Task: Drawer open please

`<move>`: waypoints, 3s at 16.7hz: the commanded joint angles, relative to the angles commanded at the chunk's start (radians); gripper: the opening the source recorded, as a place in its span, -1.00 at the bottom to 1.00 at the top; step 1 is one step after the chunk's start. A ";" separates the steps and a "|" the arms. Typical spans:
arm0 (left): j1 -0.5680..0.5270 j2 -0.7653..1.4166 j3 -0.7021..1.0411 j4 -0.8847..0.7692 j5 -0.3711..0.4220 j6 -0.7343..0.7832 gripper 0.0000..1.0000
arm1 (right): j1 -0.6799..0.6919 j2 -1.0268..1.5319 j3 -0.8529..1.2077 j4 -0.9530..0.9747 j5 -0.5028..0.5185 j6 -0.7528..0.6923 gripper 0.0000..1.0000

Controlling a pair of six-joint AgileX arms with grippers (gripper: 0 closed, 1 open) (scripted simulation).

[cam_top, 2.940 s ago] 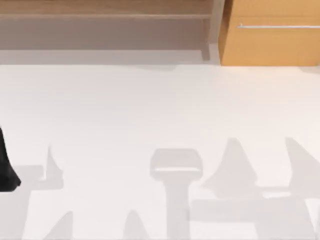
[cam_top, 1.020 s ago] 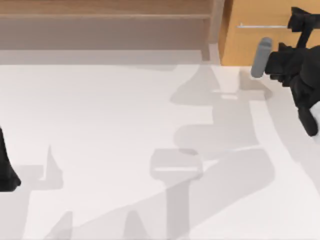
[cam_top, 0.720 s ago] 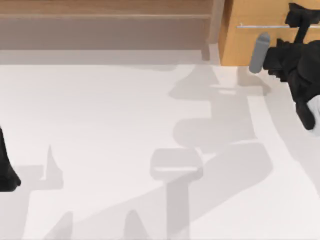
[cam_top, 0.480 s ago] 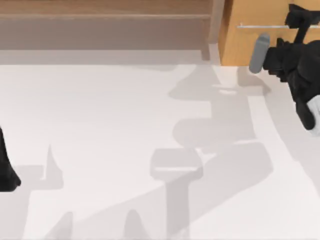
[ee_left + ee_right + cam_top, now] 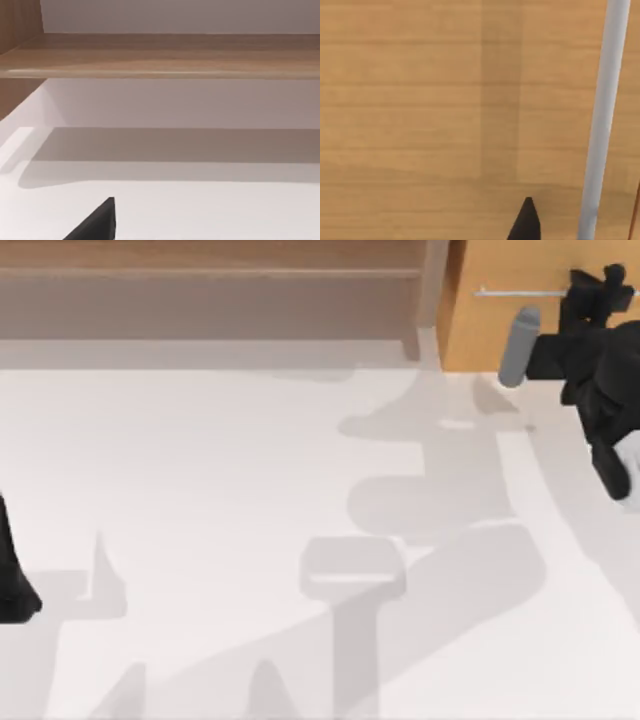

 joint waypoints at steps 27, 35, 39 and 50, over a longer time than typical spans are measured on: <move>0.000 0.000 0.000 0.000 0.000 0.000 1.00 | 0.036 -0.121 -0.287 0.157 0.034 0.004 -1.00; 0.000 0.000 0.000 0.000 0.000 0.000 1.00 | 0.082 -0.214 -0.533 0.304 0.079 0.007 -1.00; 0.000 0.000 0.000 0.000 0.000 0.000 1.00 | 0.085 -0.221 -0.547 0.315 0.082 0.006 -1.00; 0.000 0.000 0.000 0.000 0.000 0.000 1.00 | 0.157 -0.285 -0.789 0.489 0.154 0.008 -1.00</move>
